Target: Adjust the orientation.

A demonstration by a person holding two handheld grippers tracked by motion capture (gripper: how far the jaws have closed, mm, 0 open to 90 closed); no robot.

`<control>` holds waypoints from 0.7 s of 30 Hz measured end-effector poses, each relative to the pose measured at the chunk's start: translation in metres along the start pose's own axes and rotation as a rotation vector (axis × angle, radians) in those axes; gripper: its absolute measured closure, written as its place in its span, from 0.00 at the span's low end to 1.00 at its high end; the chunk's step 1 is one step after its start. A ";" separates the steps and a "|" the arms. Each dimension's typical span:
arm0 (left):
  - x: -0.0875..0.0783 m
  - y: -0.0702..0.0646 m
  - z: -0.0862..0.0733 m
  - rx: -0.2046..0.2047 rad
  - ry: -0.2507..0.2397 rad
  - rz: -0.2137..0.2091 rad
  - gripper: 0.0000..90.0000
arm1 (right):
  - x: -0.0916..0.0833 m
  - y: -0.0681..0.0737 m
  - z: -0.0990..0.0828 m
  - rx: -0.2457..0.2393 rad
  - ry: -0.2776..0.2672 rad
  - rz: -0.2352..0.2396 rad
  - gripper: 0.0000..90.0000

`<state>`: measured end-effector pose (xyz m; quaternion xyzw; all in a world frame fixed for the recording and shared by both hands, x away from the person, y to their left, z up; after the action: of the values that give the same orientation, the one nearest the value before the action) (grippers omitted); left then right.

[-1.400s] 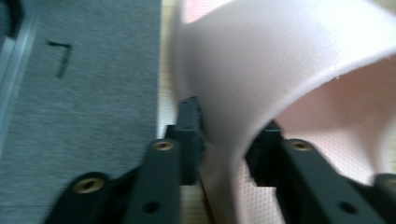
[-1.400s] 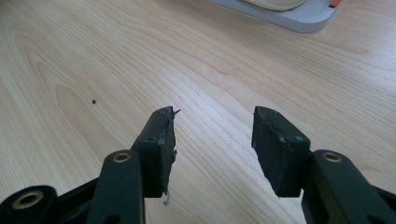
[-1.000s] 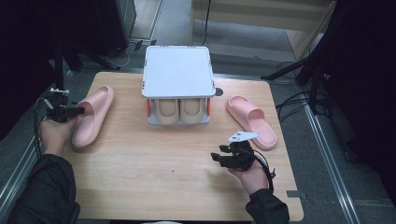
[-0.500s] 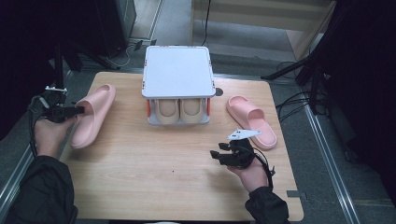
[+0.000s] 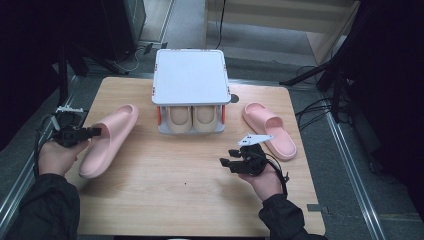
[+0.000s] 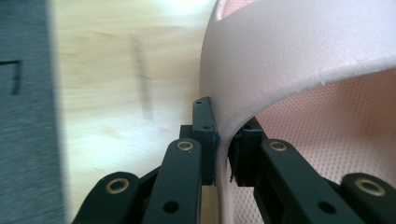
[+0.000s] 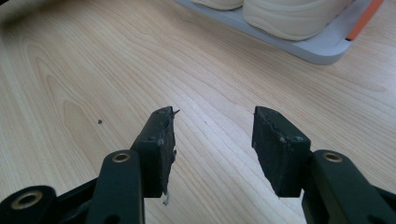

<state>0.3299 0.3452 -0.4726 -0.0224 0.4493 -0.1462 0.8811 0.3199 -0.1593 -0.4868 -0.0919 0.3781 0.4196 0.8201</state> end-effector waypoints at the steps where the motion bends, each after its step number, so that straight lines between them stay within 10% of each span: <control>1: 0.000 -0.009 -0.003 0.020 0.002 -0.012 0.92 | 0.001 0.000 0.001 -0.003 0.003 0.005 0.55; 21: 0.036 -0.126 -0.016 0.265 0.094 -0.201 0.91 | 0.019 0.010 0.013 -0.037 0.032 0.035 0.58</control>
<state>0.3074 0.2159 -0.4886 0.0561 0.4625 -0.2923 0.8352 0.3263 -0.1355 -0.4892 -0.1072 0.3848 0.4394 0.8046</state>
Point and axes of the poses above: each handheld gripper's, and its own axes: x roughly forward along the jaws, z roughly out of its top, y roughly to its left, the point moved 1 cm from there along x, roughly forward along the jaws, and after that the axes turned 2 degrees about y, right-handed, at the moved point
